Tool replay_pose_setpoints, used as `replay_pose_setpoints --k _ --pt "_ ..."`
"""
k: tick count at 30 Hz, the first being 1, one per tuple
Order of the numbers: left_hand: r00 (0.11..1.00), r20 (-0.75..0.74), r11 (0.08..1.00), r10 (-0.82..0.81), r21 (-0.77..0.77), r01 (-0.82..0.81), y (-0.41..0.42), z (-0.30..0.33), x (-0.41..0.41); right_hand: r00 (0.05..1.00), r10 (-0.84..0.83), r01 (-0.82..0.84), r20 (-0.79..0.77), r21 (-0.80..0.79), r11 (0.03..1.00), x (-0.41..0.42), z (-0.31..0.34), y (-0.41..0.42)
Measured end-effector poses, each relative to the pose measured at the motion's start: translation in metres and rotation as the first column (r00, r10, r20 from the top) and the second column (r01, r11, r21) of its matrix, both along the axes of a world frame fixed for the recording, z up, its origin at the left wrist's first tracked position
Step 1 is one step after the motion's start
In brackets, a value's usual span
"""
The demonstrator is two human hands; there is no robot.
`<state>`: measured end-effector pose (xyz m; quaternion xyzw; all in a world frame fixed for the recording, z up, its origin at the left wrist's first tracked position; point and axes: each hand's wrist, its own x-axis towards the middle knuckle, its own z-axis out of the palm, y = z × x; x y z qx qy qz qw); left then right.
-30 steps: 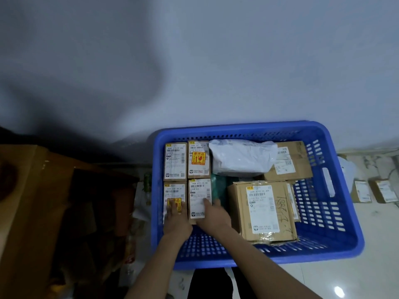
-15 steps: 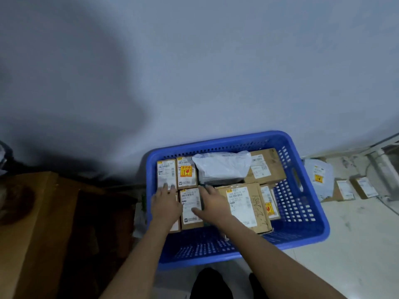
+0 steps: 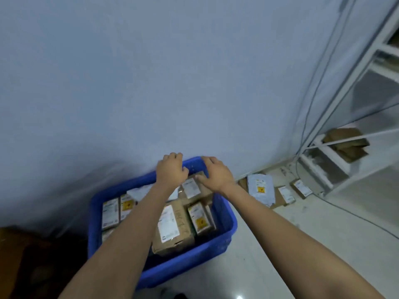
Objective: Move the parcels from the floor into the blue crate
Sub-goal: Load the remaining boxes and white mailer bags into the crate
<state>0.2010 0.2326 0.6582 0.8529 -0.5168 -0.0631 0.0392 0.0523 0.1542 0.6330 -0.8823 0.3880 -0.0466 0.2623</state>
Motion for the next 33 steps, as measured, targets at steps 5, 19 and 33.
replay_pose_setpoints --k 5,19,33 --pt "0.859 -0.511 0.980 -0.014 -0.176 -0.088 -0.087 0.030 -0.162 0.917 -0.320 0.256 0.239 0.263 0.930 -0.176 0.045 -0.064" --pt "0.594 -0.790 0.982 -0.152 -0.188 0.001 -0.251 0.072 -0.392 0.651 -0.685 0.554 0.328 0.412 0.724 -0.472 0.096 -0.193" --pt "0.534 -0.845 0.999 0.033 0.017 -0.035 -0.456 -0.037 -0.454 0.753 -0.657 0.592 0.015 0.419 0.688 -0.521 0.016 -0.383"
